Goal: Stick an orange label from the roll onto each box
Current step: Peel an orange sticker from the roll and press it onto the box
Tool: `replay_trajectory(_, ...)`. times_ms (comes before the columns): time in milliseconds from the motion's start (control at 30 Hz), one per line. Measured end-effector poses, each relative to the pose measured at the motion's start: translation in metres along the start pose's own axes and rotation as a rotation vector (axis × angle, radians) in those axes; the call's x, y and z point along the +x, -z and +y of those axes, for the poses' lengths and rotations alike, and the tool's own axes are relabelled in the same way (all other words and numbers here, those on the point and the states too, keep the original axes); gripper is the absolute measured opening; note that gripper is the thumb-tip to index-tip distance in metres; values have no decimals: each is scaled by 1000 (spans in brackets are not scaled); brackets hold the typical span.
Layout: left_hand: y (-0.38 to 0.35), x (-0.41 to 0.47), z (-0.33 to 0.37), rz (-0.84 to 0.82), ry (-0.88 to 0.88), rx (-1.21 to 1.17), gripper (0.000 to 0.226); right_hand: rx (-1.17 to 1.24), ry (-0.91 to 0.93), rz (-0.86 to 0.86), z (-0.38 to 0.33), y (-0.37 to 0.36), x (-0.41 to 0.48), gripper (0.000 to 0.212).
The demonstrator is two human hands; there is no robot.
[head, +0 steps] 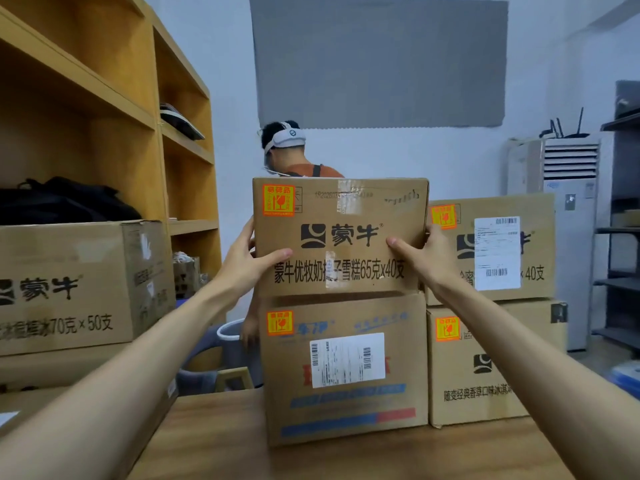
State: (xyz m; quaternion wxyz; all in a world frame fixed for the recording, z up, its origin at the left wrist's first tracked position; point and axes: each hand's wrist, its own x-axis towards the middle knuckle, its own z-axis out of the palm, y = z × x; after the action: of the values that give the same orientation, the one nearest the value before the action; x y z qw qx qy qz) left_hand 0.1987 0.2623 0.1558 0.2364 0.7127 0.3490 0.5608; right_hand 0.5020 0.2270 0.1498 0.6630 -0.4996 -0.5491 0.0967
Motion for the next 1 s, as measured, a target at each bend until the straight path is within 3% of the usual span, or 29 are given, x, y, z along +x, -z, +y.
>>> replay_trajectory(367,-19,22,-59,39,41,-40,78,-193,-46,-59,39,-32,19,68)
replay_trajectory(567,-26,27,-68,50,69,-65,82,-296,-9,40,35,-40,14,54)
replay_trajectory(733,-24,16,-55,31,106,10,82,-808,192,220,19,-48,-11,41)
replay_trajectory(800,-13,11,-44,43,135,84,85,-894,277,246,9,-49,-21,35)
replay_trajectory(1000,69,-18,0,117,35,339,54,-739,339,51,-29,-67,-55,24)
